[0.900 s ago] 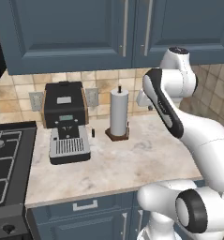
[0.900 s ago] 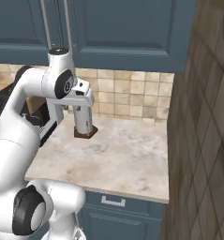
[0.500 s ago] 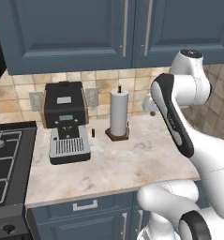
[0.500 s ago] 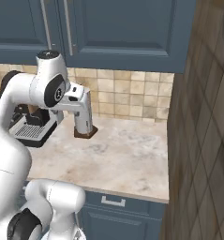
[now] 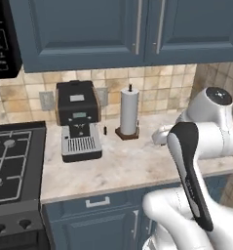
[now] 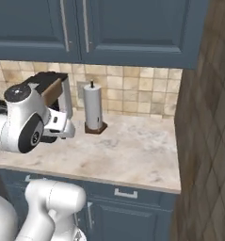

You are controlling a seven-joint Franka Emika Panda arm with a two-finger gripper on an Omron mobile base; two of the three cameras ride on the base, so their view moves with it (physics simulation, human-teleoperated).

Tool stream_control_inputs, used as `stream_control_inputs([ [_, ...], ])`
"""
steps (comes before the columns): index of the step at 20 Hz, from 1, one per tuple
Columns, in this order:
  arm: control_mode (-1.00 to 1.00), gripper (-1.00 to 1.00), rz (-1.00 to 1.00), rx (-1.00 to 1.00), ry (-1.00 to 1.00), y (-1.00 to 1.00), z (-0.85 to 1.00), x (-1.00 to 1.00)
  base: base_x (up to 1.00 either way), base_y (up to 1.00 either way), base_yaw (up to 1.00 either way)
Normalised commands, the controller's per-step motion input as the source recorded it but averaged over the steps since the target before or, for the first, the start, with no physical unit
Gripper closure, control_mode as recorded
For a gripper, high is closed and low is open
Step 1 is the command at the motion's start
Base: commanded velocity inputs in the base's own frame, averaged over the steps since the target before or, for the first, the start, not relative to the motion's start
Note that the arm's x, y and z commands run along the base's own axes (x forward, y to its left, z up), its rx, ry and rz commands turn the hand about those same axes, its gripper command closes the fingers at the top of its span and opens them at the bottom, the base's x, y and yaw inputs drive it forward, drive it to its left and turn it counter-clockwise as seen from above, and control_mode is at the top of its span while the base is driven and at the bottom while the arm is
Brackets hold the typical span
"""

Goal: Navigate to the toaster oven.

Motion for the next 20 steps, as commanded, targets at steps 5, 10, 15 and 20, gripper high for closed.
stream_control_inputs([
  [5, 1.0, -1.0, 0.0, 0.0, 0.0, 0.0, 0.0, 0.0, -0.64, 1.0, -0.12],
  [10, 1.0, -1.0, 0.0, 0.0, 0.0, 0.0, 0.0, 0.0, -0.48, 1.0, -0.09],
  [15, 1.0, -1.0, 0.0, 0.0, 0.0, 0.0, 0.0, 0.0, -0.27, 1.0, -0.07],
  [20, 1.0, -1.0, 0.0, 0.0, 0.0, 0.0, 0.0, 0.0, -0.09, 1.0, -0.06],
])
